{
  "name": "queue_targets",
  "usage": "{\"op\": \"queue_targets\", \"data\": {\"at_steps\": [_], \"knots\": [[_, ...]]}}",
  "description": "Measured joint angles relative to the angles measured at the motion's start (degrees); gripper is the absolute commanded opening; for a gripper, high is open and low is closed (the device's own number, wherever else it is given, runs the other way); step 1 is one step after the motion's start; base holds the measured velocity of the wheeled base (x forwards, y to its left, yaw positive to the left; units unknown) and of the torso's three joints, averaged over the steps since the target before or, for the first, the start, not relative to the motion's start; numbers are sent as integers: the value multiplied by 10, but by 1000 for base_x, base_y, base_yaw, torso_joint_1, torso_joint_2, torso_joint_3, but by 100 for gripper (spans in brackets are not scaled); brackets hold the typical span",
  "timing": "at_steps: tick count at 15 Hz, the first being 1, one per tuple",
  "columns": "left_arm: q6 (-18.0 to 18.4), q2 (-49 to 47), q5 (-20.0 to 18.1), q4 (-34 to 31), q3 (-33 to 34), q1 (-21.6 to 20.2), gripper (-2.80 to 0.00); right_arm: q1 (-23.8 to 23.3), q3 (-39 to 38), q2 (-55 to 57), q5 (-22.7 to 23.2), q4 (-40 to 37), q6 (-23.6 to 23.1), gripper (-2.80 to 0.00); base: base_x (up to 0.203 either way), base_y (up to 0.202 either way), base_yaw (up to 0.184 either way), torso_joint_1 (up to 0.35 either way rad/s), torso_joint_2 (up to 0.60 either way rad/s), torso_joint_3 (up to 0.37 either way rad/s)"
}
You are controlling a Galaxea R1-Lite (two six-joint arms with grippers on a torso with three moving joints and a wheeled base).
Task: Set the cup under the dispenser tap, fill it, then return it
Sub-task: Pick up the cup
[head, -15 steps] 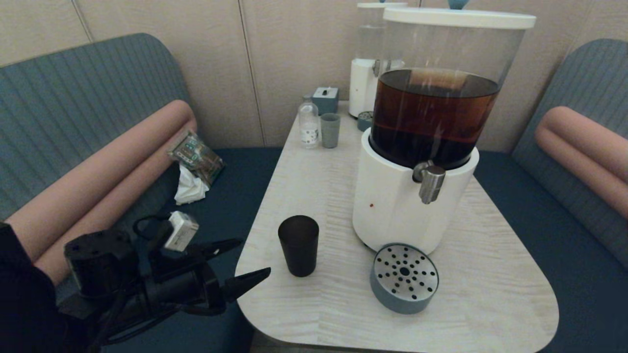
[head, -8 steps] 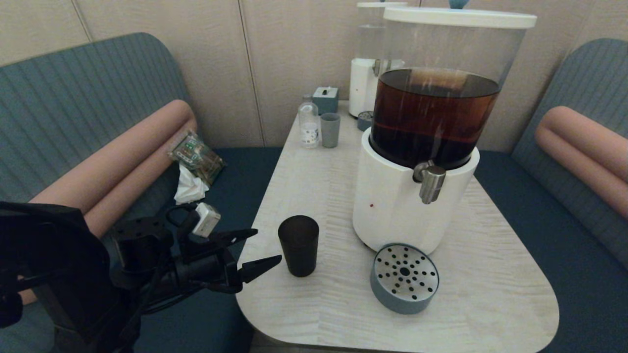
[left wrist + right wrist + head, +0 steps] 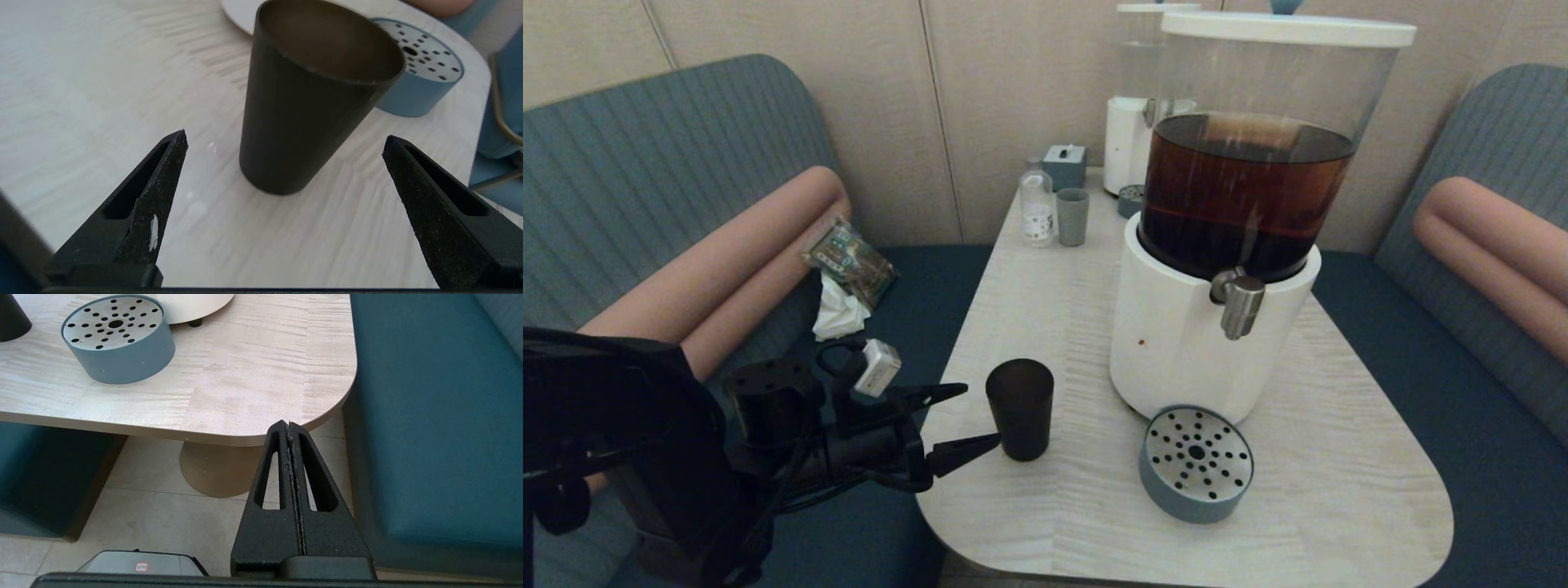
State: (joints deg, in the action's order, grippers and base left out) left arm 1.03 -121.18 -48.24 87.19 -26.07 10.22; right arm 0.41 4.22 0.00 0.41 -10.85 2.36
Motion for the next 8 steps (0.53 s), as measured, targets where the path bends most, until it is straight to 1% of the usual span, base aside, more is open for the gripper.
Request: {"op": "queue_targets", "data": {"at_steps": [3, 8], "knots": [[-2, -9, -10, 0, -11, 9, 0, 0, 0, 0, 0, 0, 0, -280, 0, 0, 0, 0, 0, 0], [-7, -25, -11, 0, -41, 20, 0, 0, 0, 0, 0, 0, 0, -280, 0, 0, 0, 0, 0, 0]]}}
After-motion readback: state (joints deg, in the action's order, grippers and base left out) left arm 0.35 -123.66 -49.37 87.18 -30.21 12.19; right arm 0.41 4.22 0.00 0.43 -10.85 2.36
